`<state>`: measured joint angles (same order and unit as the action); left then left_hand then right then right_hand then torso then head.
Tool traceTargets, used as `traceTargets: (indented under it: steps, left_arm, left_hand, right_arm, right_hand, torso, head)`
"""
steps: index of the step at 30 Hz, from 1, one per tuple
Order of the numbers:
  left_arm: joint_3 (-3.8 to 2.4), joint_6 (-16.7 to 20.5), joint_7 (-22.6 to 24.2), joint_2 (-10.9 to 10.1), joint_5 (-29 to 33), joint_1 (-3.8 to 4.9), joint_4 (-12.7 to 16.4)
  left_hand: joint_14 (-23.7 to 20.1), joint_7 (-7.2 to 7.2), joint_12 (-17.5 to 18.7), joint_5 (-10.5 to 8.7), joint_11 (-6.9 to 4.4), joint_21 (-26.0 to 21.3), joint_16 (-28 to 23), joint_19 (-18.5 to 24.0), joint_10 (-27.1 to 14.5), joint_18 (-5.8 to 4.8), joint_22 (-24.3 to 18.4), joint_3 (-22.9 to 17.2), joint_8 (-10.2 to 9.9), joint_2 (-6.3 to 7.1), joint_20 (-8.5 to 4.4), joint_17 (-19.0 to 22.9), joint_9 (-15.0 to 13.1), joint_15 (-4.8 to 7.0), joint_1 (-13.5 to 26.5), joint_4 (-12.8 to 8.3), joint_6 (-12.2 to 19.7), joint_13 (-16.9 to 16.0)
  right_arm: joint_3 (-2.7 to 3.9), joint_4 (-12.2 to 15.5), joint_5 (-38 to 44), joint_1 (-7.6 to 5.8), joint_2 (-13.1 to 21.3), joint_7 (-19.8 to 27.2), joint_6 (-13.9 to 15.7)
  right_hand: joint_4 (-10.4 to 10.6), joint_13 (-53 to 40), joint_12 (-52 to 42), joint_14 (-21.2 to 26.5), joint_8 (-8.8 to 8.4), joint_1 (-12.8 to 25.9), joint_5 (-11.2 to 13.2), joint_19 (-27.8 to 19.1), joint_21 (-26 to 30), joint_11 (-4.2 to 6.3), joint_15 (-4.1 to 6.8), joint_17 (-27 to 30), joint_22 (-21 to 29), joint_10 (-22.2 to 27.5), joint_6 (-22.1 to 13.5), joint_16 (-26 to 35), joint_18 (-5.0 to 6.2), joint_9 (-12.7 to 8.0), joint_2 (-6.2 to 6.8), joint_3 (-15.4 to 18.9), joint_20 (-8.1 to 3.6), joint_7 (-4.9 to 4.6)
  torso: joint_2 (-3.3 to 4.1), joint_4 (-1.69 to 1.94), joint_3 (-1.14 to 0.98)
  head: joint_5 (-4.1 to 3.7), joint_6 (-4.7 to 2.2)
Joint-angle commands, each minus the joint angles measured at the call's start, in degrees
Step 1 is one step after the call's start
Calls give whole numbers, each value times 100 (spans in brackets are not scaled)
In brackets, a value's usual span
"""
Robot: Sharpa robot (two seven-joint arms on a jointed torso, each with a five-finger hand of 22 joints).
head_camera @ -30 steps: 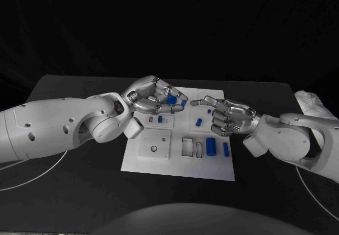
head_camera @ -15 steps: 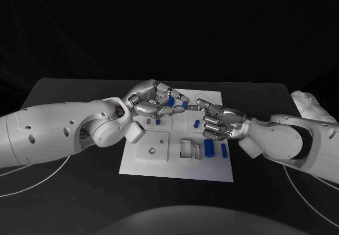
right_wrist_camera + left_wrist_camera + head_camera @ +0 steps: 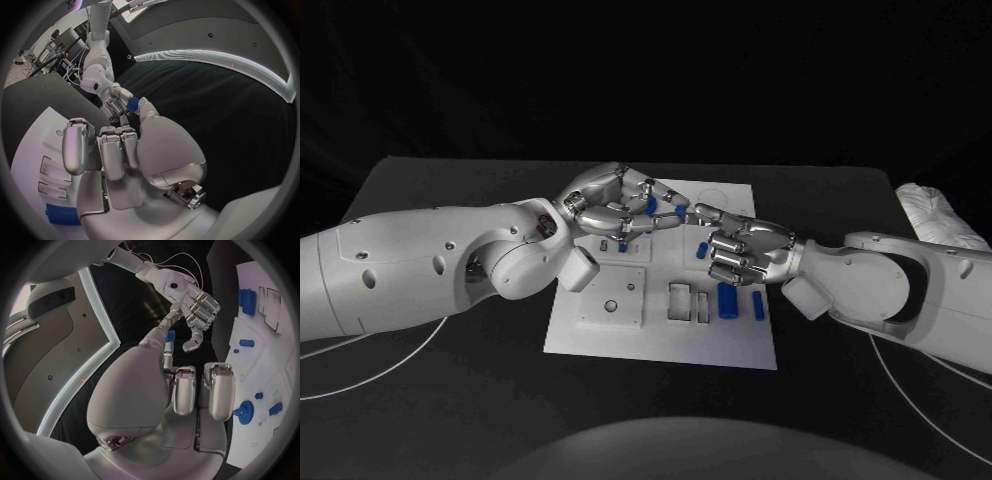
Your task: Assemble the parts on the task board
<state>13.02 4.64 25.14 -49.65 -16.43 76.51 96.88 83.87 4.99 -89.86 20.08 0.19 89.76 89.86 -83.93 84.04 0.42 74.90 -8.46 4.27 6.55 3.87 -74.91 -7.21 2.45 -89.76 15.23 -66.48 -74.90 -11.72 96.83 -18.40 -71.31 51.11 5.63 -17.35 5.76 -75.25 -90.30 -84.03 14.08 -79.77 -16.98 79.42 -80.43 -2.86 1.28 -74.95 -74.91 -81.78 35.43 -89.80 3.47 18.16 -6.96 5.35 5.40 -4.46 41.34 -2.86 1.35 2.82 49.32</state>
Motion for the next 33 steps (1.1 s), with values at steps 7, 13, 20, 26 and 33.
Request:
traceTargets:
  steps: [7, 13, 20, 26, 33]
  left_arm:
    - [3, -263, -69, 38, 90, -17, -23]
    - [6, -273, -104, 40, 90, -21, -41]
    - [7, -268, -113, 46, 90, -24, -60]
    - [7, -269, -112, 50, 90, -27, -77]
    - [8, -312, -138, 58, 90, -29, -86]
  left_hand:
    - [613, 13, -14, 25, 48, 24, 14, -607, 596, -42, 1510, 40, 7, -51, 45, -1509, -7, -46, -25, -10, -15, -1510]
    - [613, 16, -14, 35, 50, 24, 14, -607, 596, -42, 1510, 58, 5, -59, 47, -1509, -5, -49, -47, -30, -14, -1510]
    - [613, 18, -14, 40, 51, 24, 14, -607, 596, -42, 1510, 66, 2, -66, 49, -1509, -3, -50, -59, -39, -11, -1510]
    - [613, 18, -14, 40, 51, 24, 14, -607, 596, -42, 1510, 66, 2, -66, 49, -1509, -3, -50, -59, -39, -11, -1510]
    - [613, 20, -14, 43, 53, 24, 14, -607, 596, -42, 1510, 73, 0, -74, 50, -1509, -1, -51, -69, -47, -8, -1510]
  right_arm:
    - [0, -2, -72, 14, -44, 169, -40]
    - [0, 8, -74, 16, -58, 173, 9]
    - [0, 17, -74, 20, -62, 98, -15]
    - [0, 4, -43, 27, -66, 38, 6]
    - [0, -7, -5, 33, -77, 24, 99]
  right_hand:
    - [-231, -1475, 30, -597, 835, -601, 26, -30, 14, 288, 64, -1505, -1110, -822, 349, -20, -49, 291, -539, -68, -93, 49]
    - [-367, -1475, 30, -597, 1557, -605, 66, -67, 34, 284, 60, -1505, -1098, -822, 258, -20, -41, 617, -589, -59, -97, 43]
    - [-458, -1475, 30, -597, 1820, -637, 111, -93, 52, 273, 65, -1505, -1088, -822, 175, -20, -38, 721, -570, -45, -82, 30]
    - [-617, -1475, 30, -597, 2010, -764, 66, -134, 81, 246, 47, -1505, -1075, -822, 64, -20, -29, 776, -550, -72, -69, -14]
    - [-756, -1475, 30, -597, 2195, -885, -54, -156, 92, 207, 20, -1505, -1070, -822, 73, -20, -26, 812, -593, -131, -46, -77]
  torso:
    - [-4, 0, 0]
    - [-4, -1, 2]
    - [-8, -6, 2]
    - [-9, -5, 4]
    - [-8, 1, 1]
  head:
    - [-1, 28]
    - [11, 47]
    - [21, 57]
    - [13, 66]
    - [7, 68]
